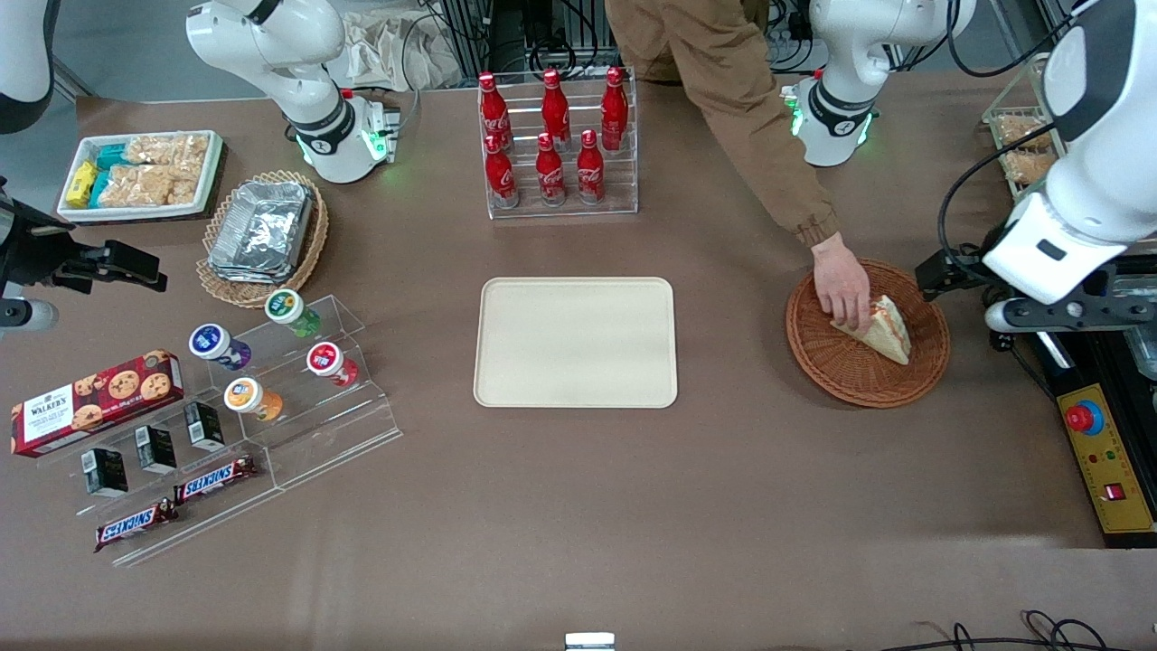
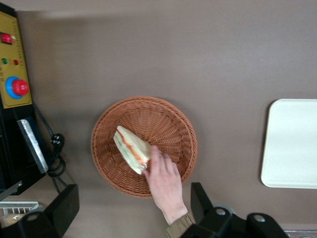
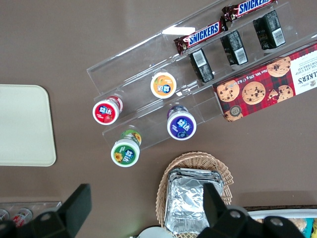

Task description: Place sandwich from basket to tray

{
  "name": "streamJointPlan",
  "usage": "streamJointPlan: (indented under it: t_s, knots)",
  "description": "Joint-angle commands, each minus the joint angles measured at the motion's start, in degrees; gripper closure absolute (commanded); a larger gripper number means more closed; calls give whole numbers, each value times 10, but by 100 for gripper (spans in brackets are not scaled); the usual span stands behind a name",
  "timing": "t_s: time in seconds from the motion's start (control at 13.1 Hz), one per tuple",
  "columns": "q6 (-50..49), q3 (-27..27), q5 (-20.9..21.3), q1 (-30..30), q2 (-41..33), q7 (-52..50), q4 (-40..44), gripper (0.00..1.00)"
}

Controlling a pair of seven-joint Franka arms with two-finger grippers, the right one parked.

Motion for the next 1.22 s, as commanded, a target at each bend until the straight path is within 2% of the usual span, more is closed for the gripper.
streamJointPlan:
  t_s: [0.0,0.23,0.3,0.46,0.53,0.76,0.99,1.14]
  knots:
    - [-16,2,4,9,11,-1,21,0]
    - [-16,1,3,9,12,-15,15,0]
    - [-17,1,-2,10,14,-57,1,0]
    - [-2,7,-44,16,5,-167,-34,0]
    - [13,10,-43,18,-6,-193,-68,0]
    - [164,17,-42,23,-70,-289,-242,0]
    - [266,19,-39,23,-76,-372,-344,0]
    - [319,19,-38,23,-65,-432,-381,0]
